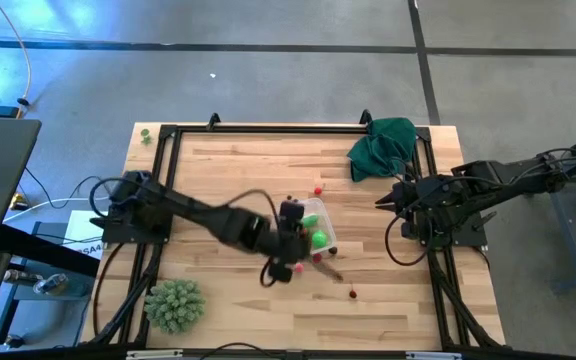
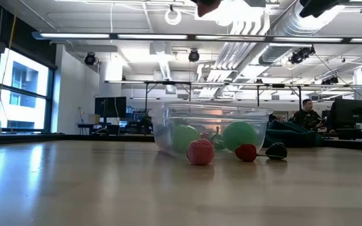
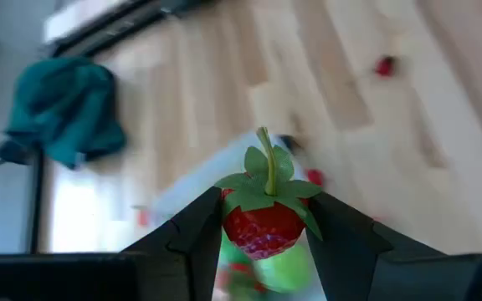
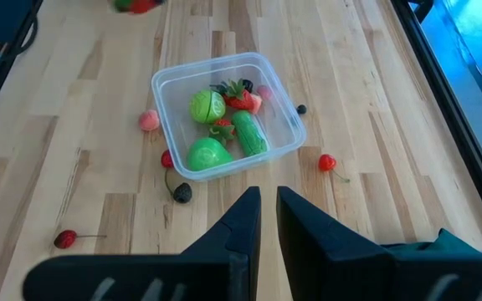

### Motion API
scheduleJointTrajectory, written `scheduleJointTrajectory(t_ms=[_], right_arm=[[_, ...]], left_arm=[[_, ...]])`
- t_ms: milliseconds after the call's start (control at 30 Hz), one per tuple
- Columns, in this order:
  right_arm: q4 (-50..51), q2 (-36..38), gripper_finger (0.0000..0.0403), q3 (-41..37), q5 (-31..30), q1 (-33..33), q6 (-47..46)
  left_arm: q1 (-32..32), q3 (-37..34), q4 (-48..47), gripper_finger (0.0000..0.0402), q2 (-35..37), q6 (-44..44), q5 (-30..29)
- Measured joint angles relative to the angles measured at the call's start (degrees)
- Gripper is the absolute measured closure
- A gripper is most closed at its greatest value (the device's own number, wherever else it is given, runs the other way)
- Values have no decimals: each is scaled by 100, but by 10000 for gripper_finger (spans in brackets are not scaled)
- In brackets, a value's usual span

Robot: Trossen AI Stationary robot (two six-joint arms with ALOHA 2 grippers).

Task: Pick and placing Produce into tupperware
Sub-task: Put the red strawberry into the transparent container

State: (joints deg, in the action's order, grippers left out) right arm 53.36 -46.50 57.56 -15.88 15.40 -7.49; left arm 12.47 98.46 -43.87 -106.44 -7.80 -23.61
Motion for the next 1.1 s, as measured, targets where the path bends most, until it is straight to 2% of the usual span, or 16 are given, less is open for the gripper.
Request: scheduleJointTrajectory(t_ms=[100, 200, 333, 533, 967, 1100], right_arm=[[-3, -2, 371, 0, 0, 2, 0], [-2, -2, 371, 0, 0, 2, 0], [0, 0, 371, 0, 0, 2, 0], [-2, -4, 371, 0, 0, 1, 0], [-4, -4, 371, 0, 0, 2, 0], [1, -4, 371, 0, 1, 0, 0]], left_arm=[[-376, 94, -55, 258, 18, -226, 275], [-801, 96, -135, 259, -40, -231, 918], [-1217, 76, -344, 256, -394, -224, 1457], [-1591, 89, -108, 256, -942, -95, 2406], [-1639, 98, 62, 251, -1294, 104, 2286], [-1704, 87, 50, 250, -1446, 109, 2414]])
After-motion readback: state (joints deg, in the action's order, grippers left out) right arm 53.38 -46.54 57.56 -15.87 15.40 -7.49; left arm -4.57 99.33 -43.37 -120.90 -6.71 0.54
